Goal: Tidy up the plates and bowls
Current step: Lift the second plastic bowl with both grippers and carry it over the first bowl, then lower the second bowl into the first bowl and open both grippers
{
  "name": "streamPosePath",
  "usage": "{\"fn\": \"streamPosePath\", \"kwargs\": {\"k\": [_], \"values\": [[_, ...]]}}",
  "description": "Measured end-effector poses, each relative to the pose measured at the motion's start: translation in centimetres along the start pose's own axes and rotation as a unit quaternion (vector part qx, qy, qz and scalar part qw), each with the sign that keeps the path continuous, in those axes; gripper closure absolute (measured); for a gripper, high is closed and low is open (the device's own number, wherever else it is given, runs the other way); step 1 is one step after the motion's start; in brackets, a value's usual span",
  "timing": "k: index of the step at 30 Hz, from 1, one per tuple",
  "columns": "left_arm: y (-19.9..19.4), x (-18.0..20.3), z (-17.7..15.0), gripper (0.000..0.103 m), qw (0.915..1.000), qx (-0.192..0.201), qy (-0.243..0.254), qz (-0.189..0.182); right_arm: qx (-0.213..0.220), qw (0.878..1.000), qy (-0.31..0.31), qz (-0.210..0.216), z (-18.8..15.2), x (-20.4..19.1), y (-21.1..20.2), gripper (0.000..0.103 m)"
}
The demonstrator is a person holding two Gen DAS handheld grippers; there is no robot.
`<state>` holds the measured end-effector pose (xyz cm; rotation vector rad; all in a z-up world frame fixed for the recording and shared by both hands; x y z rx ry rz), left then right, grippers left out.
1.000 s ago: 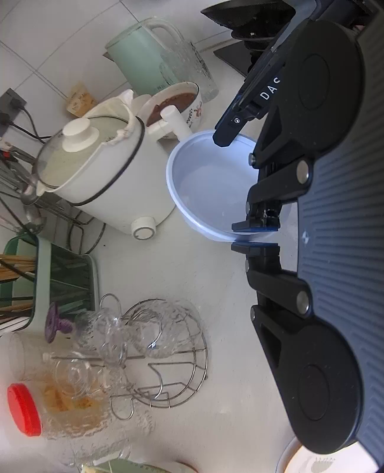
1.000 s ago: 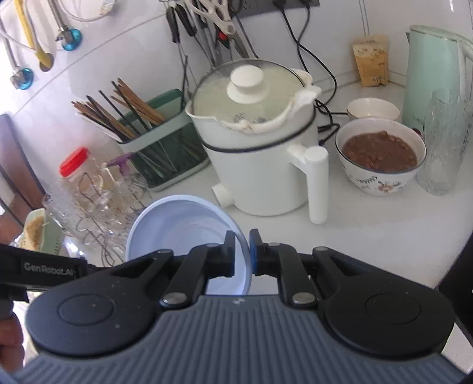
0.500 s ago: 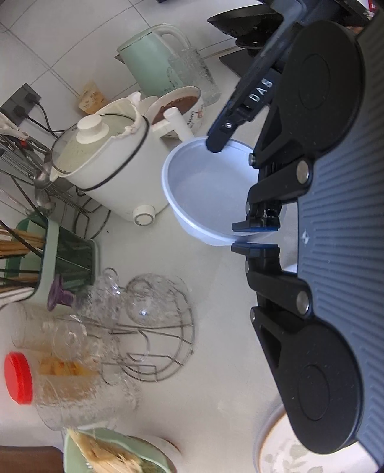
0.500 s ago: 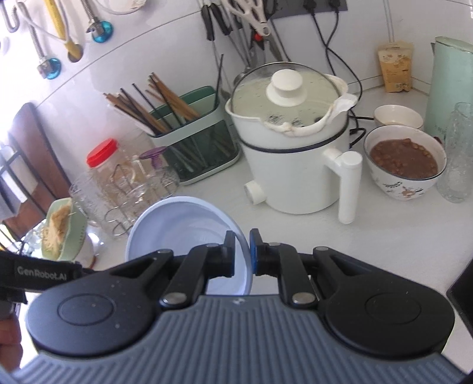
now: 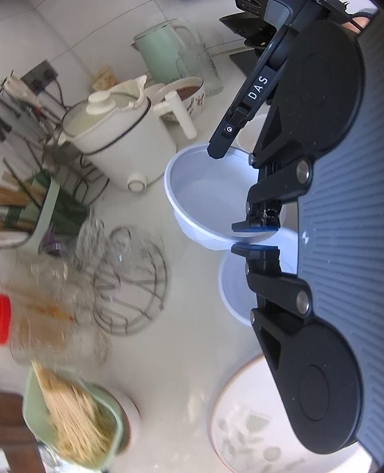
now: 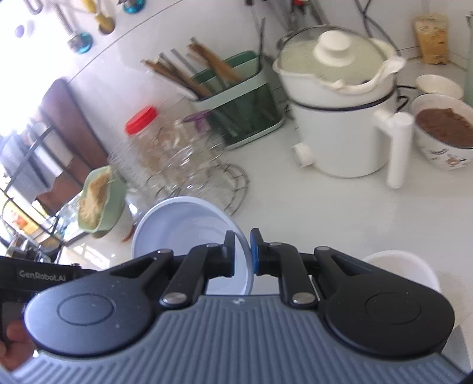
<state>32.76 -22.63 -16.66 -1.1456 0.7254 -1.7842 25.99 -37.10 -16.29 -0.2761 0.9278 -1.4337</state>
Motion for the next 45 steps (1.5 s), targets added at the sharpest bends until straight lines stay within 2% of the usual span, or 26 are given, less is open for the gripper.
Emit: {"fn": "streamPosePath", "kwargs": {"k": [10, 14, 21, 23, 25, 27, 28, 29, 36, 45], "values": [[-1.5, -5.0, -2.3, 0.096, 0.9984, 0.002, -0.055, 0.015, -0.081, 0.996, -0.021, 0.013, -4.4, -2.8, 2.3, 0.089], [-1.3, -6.5, -2.8, 0.096, 0.9972, 0.003, -0.073, 0.017, -0.086, 0.996, -0.037, 0.01, -5.4, -3.8, 2.9, 0.089], [-1.2, -7.9, -2.8, 0.095, 0.9975, 0.008, -0.065, 0.025, -0.094, 0.994, -0.046, -0.001, -6.5, -4.6, 3.8, 0.089], [-1.5, -7.9, -2.7, 0.094, 0.9979, 0.012, -0.061, 0.02, -0.089, 0.995, -0.047, -0.003, -6.6, -4.8, 3.8, 0.089], [-1.9, -8.0, -2.6, 0.088, 0.9982, 0.012, -0.056, 0.02, -0.084, 0.995, -0.048, -0.007, -6.6, -5.1, 3.7, 0.088], [-2.3, -7.8, -2.5, 0.074, 0.9985, 0.015, -0.046, 0.027, -0.079, 0.995, -0.056, -0.013, -6.5, -5.4, 3.3, 0.081], [-2.6, -7.7, -2.5, 0.072, 0.9987, 0.016, -0.038, 0.03, -0.074, 0.995, -0.06, -0.016, -6.4, -5.6, 3.0, 0.072], [-2.9, -7.5, -2.5, 0.071, 0.9988, 0.019, -0.03, 0.033, -0.067, 0.996, -0.063, -0.015, -6.2, -5.8, 2.7, 0.068], [-5.2, -5.5, -1.6, 0.07, 0.9983, 0.049, 0.014, 0.029, -0.031, 0.997, -0.07, -0.017, -4.4, -6.4, 0.1, 0.068], [-7.7, -2.7, -1.2, 0.07, 0.9959, 0.078, 0.046, 0.013, 0.035, 0.996, -0.079, -0.025, -1.9, -6.9, -4.1, 0.068]]}}
Point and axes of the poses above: each gripper's, at about its wrist camera, not at the fingertips, and y roughly the way its jaws point, x to its right, z to its top, the point moved 9 cm from there along y, roughly the way its jaws point, and after that the axes turned 1 degree about -y, right-handed, at the moved point
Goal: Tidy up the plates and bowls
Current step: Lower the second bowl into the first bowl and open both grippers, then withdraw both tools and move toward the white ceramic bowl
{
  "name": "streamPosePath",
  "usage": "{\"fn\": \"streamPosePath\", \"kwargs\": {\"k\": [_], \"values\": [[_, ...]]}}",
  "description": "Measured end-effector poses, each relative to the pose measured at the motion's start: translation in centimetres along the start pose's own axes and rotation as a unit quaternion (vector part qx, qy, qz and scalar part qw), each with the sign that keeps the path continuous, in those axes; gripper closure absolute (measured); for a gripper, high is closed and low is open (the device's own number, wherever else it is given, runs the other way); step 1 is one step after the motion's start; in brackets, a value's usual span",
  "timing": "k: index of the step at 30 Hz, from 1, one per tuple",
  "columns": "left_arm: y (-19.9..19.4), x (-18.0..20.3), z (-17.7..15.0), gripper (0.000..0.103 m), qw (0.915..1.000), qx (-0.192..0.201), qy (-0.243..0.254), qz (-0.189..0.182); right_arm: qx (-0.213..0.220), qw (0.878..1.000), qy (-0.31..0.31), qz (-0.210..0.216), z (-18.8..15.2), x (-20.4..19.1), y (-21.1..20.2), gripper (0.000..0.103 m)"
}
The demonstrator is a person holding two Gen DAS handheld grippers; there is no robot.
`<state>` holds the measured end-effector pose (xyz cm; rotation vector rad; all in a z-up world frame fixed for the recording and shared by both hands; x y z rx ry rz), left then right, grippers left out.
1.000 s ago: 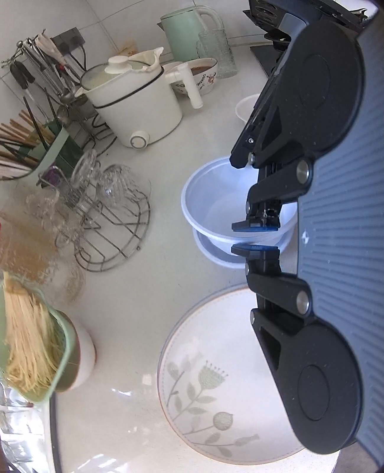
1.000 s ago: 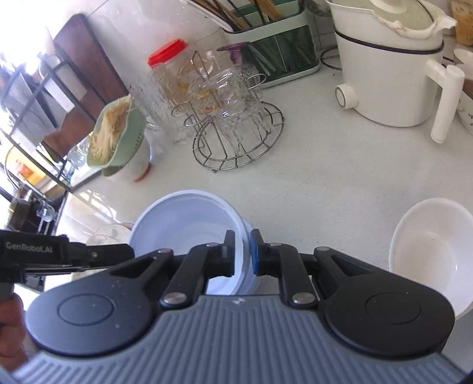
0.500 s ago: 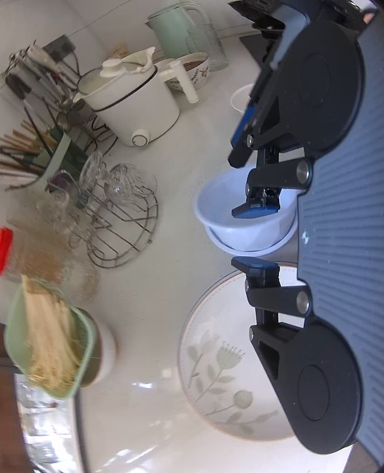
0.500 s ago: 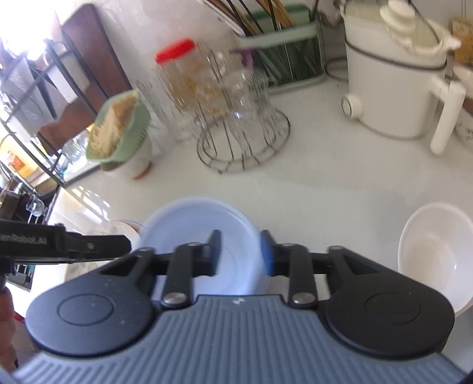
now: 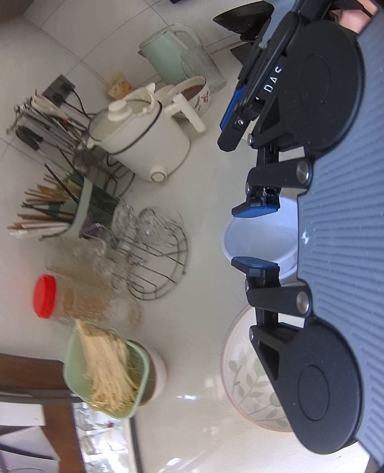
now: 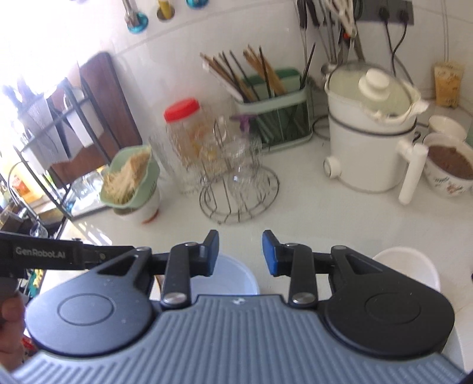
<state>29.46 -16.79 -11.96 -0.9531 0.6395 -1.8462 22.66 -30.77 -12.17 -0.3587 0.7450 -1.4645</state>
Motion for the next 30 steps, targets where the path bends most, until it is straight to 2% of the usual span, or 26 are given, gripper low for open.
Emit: {"fn": "streamPosePath", "kwargs": {"k": [12, 30], "values": [[-0.9, 3.7, -0.2, 0.07, 0.9986, 0.015, 0.049, -0.011, 0.06, 0.998, -0.007, -0.03, 1.1, 0.7, -4.2, 0.068], [0.6, 9.2, -2.6, 0.07, 0.9936, -0.003, 0.109, -0.029, 0.092, 0.989, 0.022, -0.11, -1.1, 5.4, -8.1, 0.068]]}}
Point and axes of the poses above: each gripper's, at about its wrist camera, not at the fingertips, and y roughly the way its jaws point, x to its right, z to its top, the point moved 9 cm from there along y, roughly the way its jaws point, and after that the axes turned 1 degree about -y, right-handed, at the moved point
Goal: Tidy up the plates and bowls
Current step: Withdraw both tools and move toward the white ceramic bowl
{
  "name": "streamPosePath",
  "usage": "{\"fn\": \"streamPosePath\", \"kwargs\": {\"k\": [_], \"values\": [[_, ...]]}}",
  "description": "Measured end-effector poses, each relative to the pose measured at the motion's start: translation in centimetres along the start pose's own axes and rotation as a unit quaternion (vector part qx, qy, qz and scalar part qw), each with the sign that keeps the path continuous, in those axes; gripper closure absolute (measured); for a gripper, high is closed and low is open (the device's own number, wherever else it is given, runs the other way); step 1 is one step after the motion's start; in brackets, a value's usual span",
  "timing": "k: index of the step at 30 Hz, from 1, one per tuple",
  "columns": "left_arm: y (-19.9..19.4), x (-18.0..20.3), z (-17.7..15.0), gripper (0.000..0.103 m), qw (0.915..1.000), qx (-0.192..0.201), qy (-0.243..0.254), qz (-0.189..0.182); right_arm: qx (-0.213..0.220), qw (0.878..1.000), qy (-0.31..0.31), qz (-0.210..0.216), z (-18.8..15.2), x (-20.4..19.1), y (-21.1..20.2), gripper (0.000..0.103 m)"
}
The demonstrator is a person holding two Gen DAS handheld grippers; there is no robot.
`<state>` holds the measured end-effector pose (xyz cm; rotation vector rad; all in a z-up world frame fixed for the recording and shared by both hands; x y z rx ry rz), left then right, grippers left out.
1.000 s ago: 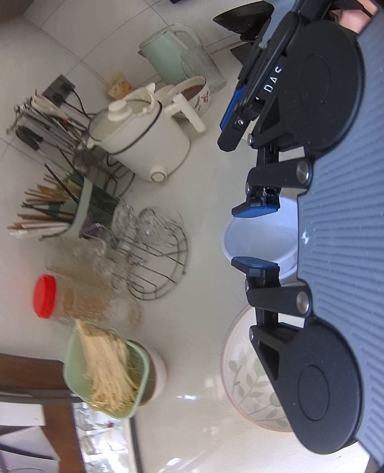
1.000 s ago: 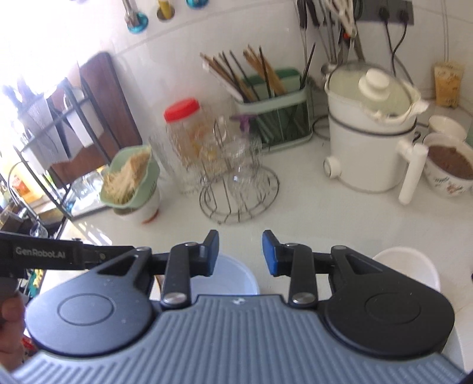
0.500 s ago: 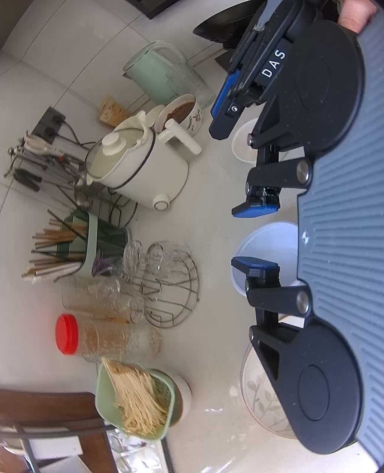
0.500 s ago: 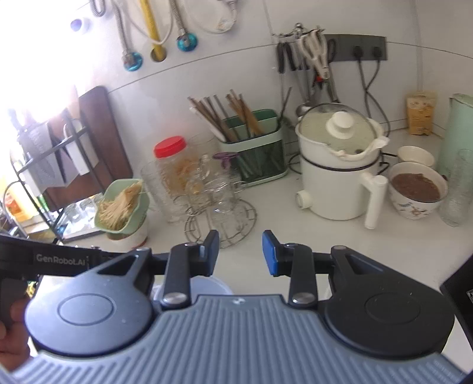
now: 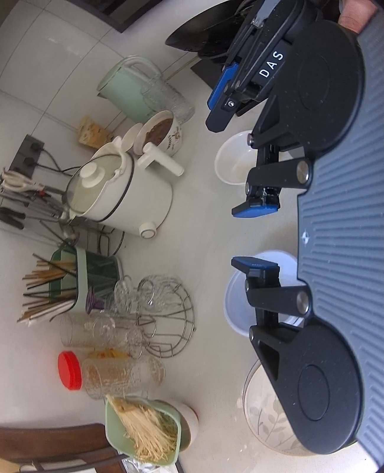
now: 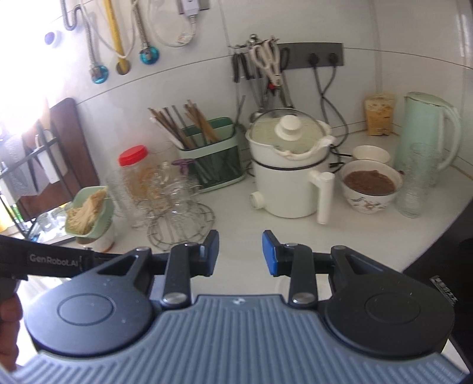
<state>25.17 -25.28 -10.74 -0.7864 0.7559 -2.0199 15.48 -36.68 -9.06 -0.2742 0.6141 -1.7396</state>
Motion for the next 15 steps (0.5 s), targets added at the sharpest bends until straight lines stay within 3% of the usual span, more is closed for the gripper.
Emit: {"fn": "streamPosePath", "kwargs": {"k": [11, 15], "values": [[3.3, 3.4, -0.9, 0.07, 0.999, -0.033, 0.028, -0.013, -0.009, 0.998, 0.031, -0.057, -2.2, 4.6, -0.5, 0.068], [4.8, 4.4, -0.9, 0.06, 0.9983, -0.043, 0.036, -0.014, -0.014, 0.996, 0.042, -0.073, -3.1, 6.1, -0.5, 0.068]]}}
Point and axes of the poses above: each gripper's, at about its wrist camera, not at the fingertips, and y roughly the way its jaws point, x to its right, z to its top, the point moved 9 cm from there along y, roughly the way its jaws point, and after that the axes turned 1 degree about -y, right-handed, at the moved point
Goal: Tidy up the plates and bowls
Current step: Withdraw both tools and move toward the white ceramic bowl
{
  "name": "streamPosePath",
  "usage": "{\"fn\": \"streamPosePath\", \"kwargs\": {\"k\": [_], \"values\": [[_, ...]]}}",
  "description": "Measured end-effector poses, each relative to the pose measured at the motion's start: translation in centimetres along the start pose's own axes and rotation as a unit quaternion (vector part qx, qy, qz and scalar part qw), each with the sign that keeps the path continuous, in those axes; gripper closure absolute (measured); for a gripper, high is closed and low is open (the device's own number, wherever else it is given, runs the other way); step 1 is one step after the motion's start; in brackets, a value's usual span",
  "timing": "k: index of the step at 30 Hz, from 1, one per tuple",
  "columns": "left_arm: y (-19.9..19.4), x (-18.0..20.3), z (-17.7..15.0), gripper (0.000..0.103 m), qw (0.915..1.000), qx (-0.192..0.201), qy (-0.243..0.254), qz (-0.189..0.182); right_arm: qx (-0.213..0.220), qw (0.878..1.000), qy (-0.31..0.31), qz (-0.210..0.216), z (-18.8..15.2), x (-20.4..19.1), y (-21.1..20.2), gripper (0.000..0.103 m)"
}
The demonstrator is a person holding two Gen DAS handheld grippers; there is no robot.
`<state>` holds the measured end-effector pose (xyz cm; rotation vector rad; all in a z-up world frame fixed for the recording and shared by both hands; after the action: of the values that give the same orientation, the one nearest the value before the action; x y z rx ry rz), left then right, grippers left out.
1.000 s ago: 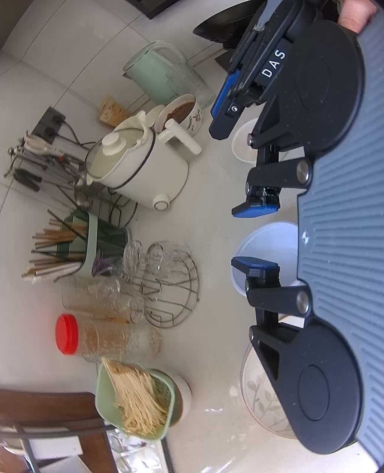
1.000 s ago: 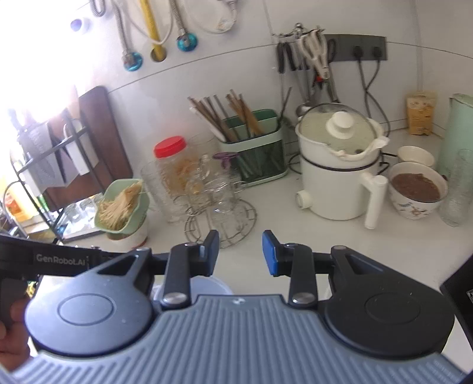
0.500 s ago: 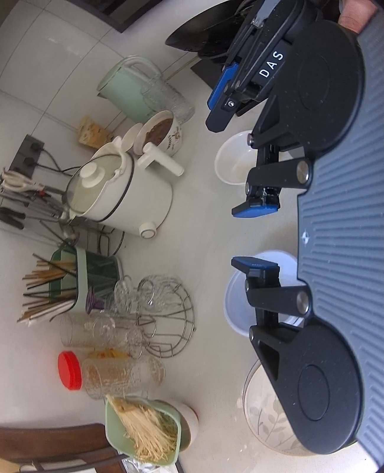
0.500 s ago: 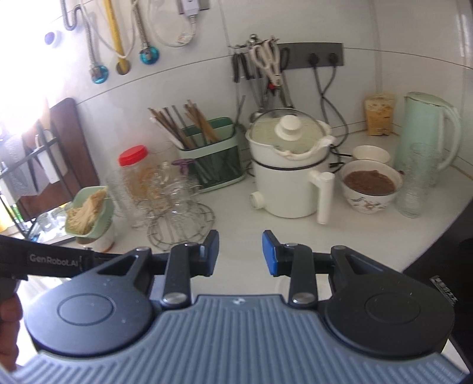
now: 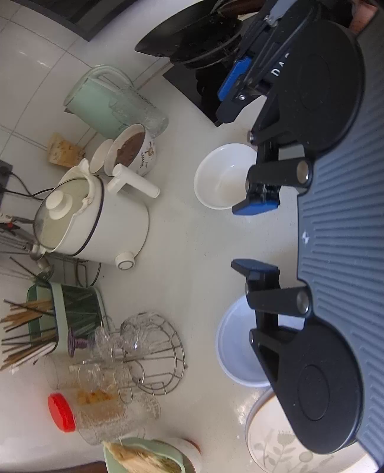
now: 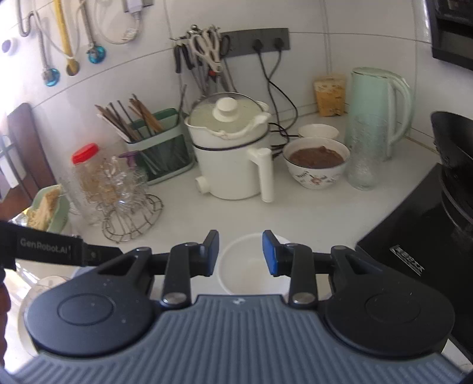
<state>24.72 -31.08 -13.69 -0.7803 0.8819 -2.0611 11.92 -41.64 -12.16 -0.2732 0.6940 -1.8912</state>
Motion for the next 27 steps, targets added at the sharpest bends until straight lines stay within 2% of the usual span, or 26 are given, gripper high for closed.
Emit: {"fn": "streamPosePath", "kwargs": {"k": [7, 12, 17, 21, 27], "values": [[2.9, 1.6, 0.5, 0.055, 0.9998, -0.018, 0.01, -0.001, -0.021, 0.999, 0.019, -0.024, -1.1, 2.6, 0.9, 0.068], [4.6, 2.5, 0.8, 0.053, 0.9997, -0.021, 0.013, 0.001, -0.021, 0.999, 0.02, -0.029, -1.4, 3.8, 2.1, 0.068], [6.3, 3.1, 1.2, 0.052, 0.9997, -0.022, 0.012, -0.008, -0.032, 0.998, 0.039, -0.033, -1.3, 4.8, 3.4, 0.068], [8.5, 3.3, 1.5, 0.051, 0.9993, -0.027, 0.003, -0.025, -0.042, 0.997, 0.029, -0.051, -1.5, 5.6, 4.8, 0.068], [12.1, 3.5, 0.6, 0.051, 0.9986, -0.049, 0.001, -0.021, -0.067, 0.997, 0.025, -0.043, -2.8, 6.8, 7.0, 0.068]]}}
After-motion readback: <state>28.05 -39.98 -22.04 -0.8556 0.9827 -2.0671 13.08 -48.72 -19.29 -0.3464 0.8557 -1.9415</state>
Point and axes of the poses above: each gripper's, at about its wrist camera, not at the fingertips, and y roughly the way its jaws point, x to its right, z to its top, the point moved 9 cm from there along y, roughly the way its jaws point, and after that the axes turned 1 degree about -y, right-handed, at the moved point
